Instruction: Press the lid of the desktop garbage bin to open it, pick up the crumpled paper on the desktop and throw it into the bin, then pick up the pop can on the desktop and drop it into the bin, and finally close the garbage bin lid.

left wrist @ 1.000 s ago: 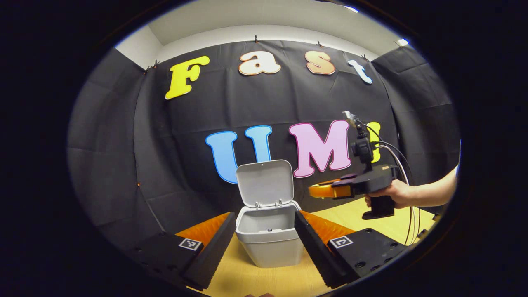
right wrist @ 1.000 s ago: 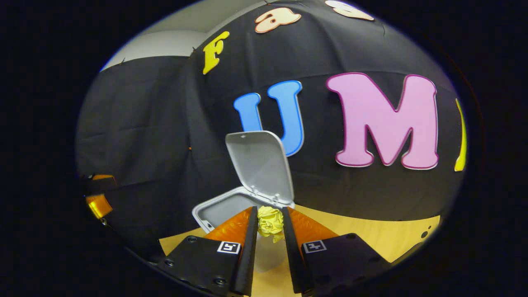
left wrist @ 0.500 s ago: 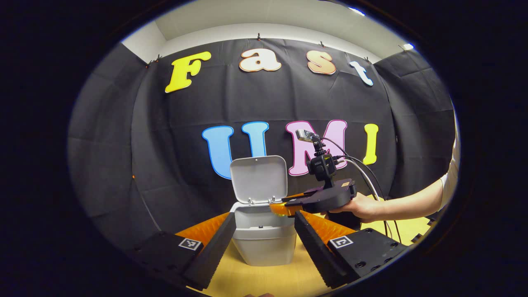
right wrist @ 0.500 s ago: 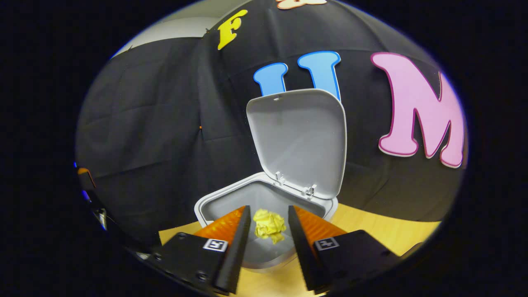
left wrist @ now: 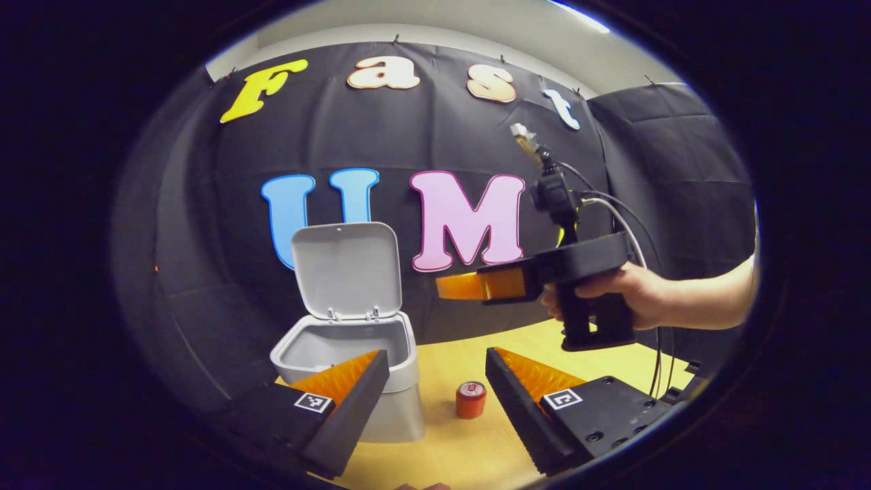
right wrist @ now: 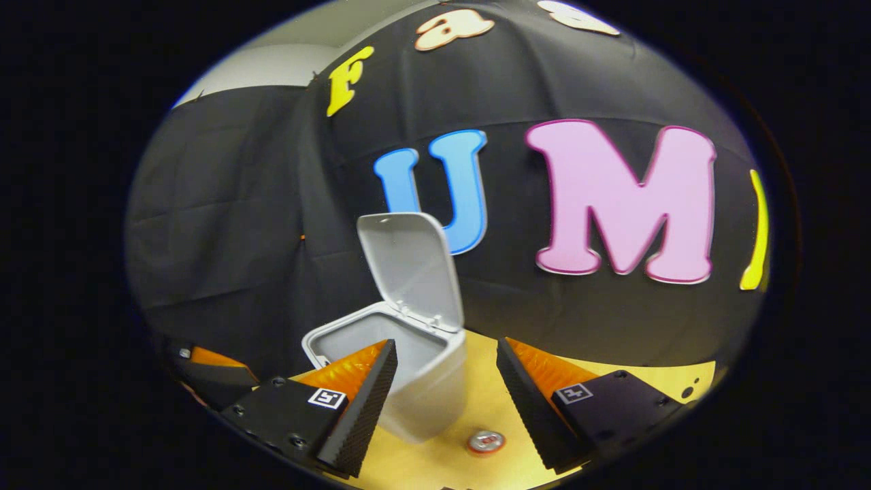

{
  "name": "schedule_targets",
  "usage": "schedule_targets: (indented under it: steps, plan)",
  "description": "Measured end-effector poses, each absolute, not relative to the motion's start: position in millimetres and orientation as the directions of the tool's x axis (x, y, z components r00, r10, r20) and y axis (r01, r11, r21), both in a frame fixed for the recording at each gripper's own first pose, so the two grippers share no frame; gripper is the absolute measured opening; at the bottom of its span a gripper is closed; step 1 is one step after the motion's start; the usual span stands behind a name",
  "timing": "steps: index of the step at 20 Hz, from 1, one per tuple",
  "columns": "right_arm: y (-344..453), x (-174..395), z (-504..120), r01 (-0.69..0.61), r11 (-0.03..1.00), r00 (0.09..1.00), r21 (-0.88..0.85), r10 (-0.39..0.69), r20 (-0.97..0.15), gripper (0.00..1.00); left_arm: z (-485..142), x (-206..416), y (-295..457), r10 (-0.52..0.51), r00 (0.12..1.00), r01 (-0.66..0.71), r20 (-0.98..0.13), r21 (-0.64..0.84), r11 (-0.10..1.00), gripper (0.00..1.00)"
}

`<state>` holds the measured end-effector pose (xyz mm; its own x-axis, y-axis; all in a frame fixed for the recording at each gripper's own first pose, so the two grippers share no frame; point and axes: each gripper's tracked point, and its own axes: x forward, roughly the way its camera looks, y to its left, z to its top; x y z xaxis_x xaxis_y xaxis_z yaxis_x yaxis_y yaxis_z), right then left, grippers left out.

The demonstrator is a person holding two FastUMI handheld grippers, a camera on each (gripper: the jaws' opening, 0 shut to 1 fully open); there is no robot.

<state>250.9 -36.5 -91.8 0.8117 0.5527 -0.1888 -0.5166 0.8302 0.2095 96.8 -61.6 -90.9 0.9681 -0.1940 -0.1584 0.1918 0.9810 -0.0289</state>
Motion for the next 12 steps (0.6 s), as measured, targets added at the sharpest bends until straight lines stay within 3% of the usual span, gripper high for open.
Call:
schedule_targets:
  steps: [8, 12]
  plan:
    - [-172, 218, -100, -0.335, 0.925, 0.896, 0.18, 0.372, -0.242, 0.94, -178, 171, -142, -0.309, 0.928, 0.302, -0.209, -0.068, 0.951, 0.97]
    - [-215, 206, -126, -0.26, 0.952, 0.903, 0.164, 0.3, -0.309, 0.94, -222, 220, -147, -0.281, 0.923, 0.274, -0.263, -0.066, 0.96, 0.97]
